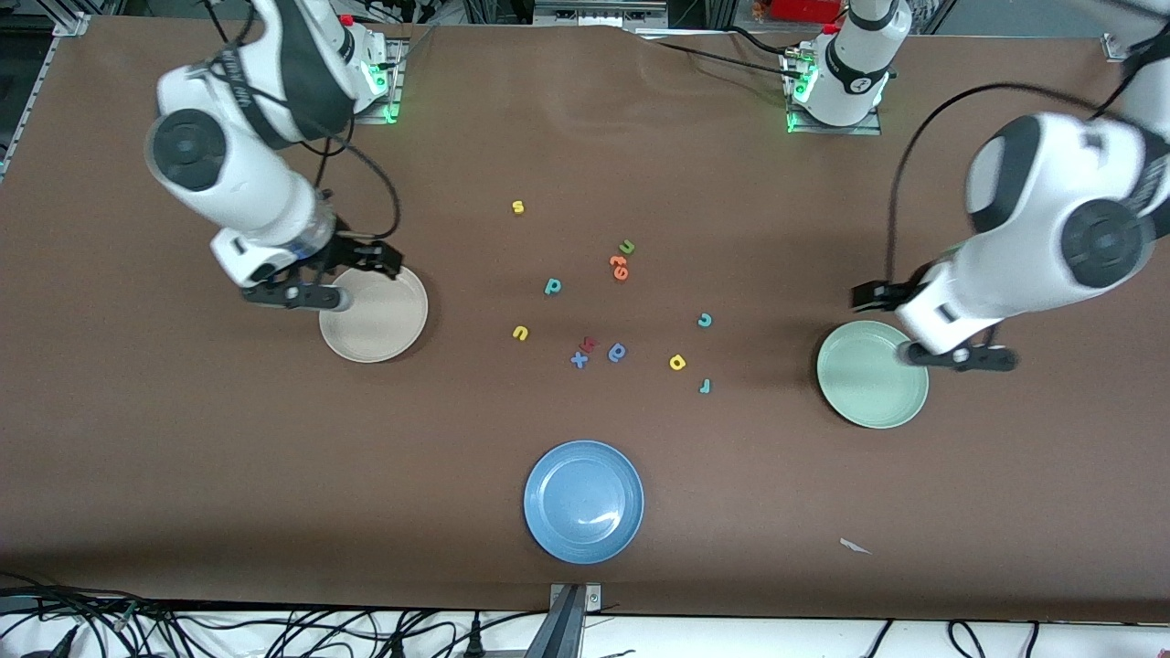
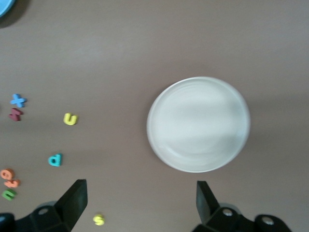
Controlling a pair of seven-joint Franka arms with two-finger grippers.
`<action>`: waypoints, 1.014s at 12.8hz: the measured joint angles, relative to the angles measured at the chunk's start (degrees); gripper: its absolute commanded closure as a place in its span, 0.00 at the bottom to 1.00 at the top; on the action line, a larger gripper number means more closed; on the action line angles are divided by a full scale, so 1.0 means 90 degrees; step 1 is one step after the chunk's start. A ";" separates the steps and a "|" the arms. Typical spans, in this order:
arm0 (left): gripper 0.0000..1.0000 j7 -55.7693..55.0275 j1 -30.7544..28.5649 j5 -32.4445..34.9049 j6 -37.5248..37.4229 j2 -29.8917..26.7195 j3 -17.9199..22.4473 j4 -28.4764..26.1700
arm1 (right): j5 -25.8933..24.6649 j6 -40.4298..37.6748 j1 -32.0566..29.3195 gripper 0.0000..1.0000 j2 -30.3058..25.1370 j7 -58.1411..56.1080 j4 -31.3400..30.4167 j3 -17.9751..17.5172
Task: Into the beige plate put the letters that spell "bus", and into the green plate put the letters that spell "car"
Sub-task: 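Move the left gripper to the teal c while the right gripper reaches the s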
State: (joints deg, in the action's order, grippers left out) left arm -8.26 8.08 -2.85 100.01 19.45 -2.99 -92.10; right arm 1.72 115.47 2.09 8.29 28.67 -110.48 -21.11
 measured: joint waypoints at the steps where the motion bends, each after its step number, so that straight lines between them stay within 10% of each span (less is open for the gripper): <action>1: 0.00 -0.0185 0.0183 -0.0124 0.0267 0.0214 -0.0009 -0.0007 | 0.0000 0.0298 0.0002 0.00 -0.0003 0.0307 -0.0224 -0.0231; 8: 0.00 -0.1749 0.1430 -0.0197 0.2685 0.0689 -0.0034 -0.1152 | -0.0064 0.1309 0.0082 0.00 0.0269 0.0955 -0.1001 -0.1542; 13: 0.01 -0.1955 0.1942 -0.0197 0.4865 0.0749 -0.0028 -0.2706 | -0.1758 0.2447 0.0793 0.00 0.1096 0.2477 -0.1392 -0.1621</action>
State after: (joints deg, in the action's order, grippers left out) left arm -25.85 25.57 -4.62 143.79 26.19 -3.24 -116.45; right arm -14.11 137.50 9.23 18.16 50.96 -123.01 -35.70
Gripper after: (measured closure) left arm 0.000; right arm 0.000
